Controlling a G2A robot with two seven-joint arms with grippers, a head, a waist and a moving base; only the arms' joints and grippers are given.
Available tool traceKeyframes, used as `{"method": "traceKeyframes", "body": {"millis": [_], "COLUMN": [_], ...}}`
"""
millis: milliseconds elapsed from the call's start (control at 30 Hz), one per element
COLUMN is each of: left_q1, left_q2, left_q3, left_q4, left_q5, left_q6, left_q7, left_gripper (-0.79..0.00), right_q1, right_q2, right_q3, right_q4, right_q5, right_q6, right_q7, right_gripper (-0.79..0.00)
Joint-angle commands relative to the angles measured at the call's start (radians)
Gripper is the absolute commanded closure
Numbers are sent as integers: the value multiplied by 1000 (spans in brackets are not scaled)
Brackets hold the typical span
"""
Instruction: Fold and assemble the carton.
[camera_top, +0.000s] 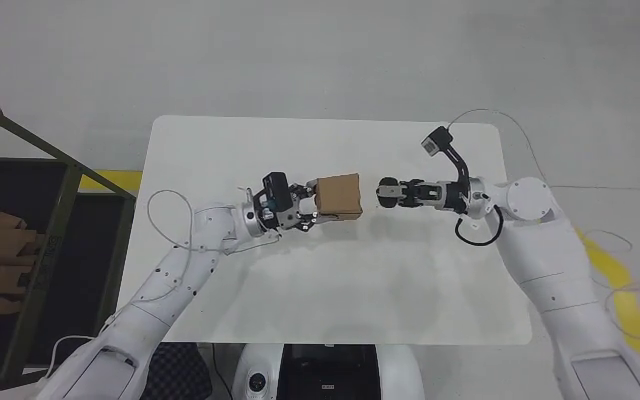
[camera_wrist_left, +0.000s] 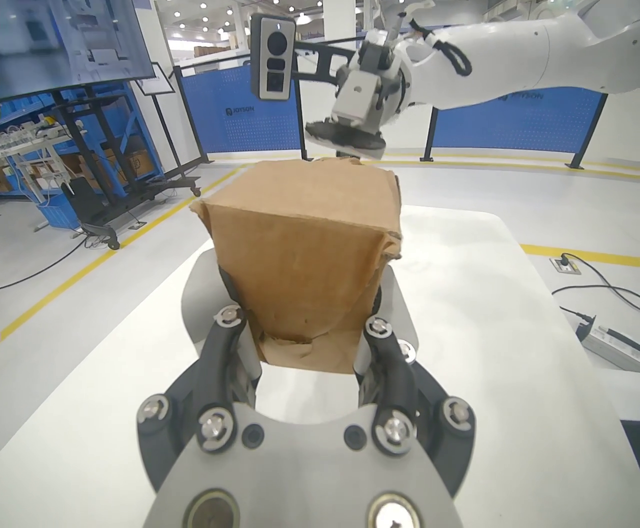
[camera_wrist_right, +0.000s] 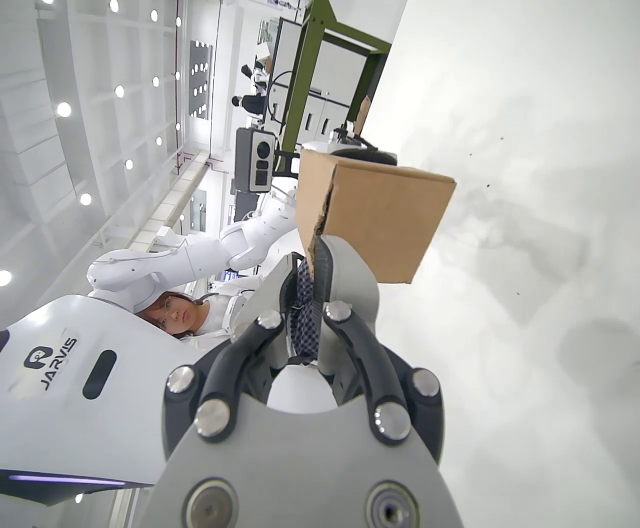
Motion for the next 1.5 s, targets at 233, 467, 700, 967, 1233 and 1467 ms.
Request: {"method": "traceKeyframes", "body": {"millis": [233,467,700,967,1233,1467], "left_q1": [-20,-45,-53,-17,16,25], "left_q2": [-13,-28,-35,-8,10,17], "left_q3": [54,79,80,-1,-144,-239], "left_q4": [49,85,93,10,-37,-42], "left_q5": [41,23,-26,-90,-233,-356], "left_q6": [8,39,25,-94,16,110], "left_q7": [-124,-217,-217,-52,-76,-185], "left_gripper": [-477,-616,-785,-785,-785,-785], "right_q1": [-61,-75,-81,-75,-61,-60], "right_q2": [19,22,24,22,16,13], "right_q3": [54,51,53,38,28,34], "right_q4": [-53,-58,-58,-47,-6,51], "right_q5": [-18,-19,-14,-22,-61,-159], "right_q6": [9,15,19,17,-27,-139], "right_q7": [-18,-27,-34,-54,-146,-290], "right_gripper": [-62,-111,-126,-129,-105,-271]}}
